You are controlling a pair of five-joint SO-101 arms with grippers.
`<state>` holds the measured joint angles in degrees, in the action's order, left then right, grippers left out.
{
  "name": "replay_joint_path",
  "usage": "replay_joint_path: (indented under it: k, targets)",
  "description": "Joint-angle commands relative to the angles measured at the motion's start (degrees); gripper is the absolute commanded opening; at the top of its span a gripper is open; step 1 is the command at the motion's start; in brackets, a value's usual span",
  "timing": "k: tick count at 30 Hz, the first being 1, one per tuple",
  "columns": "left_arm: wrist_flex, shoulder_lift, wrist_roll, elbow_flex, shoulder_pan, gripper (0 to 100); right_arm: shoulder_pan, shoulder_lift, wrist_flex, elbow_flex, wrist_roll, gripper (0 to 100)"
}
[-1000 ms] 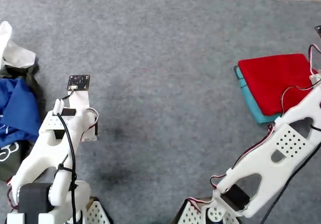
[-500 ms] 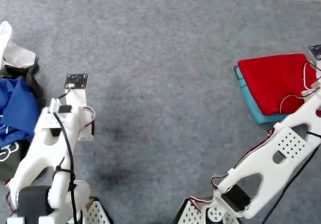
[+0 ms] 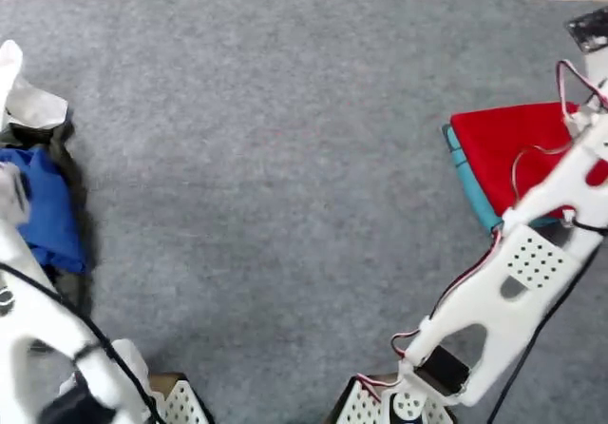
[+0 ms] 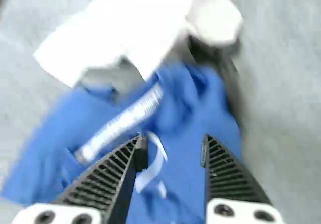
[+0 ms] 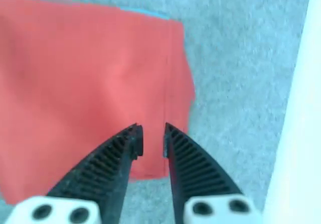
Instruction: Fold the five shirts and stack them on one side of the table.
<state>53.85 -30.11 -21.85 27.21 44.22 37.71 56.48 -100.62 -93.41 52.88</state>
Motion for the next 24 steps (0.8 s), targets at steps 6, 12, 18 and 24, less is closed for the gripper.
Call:
replay_joint_path:
  k: [6,12,18,24]
  targets:
    - [-10.46,28.75,1.67,-22.99,2.24,20,-3.34,-8.13,-0.62,-2.33,-8.0,3.2]
    - [-4.31,48.0,2.2,-44.97,3.12,20,-3.16,-9.36,-0.62,-2.07,-9.14,3.2]
    - [-4.31,65.41,11.08,-63.08,3.03,20,-3.08,-9.36,-0.62,-2.24,-9.14,3.2]
    - [-3.96,83.08,15.82,-76.44,3.03,17,-2.9,-9.36,-0.62,-1.98,-9.14,3.2]
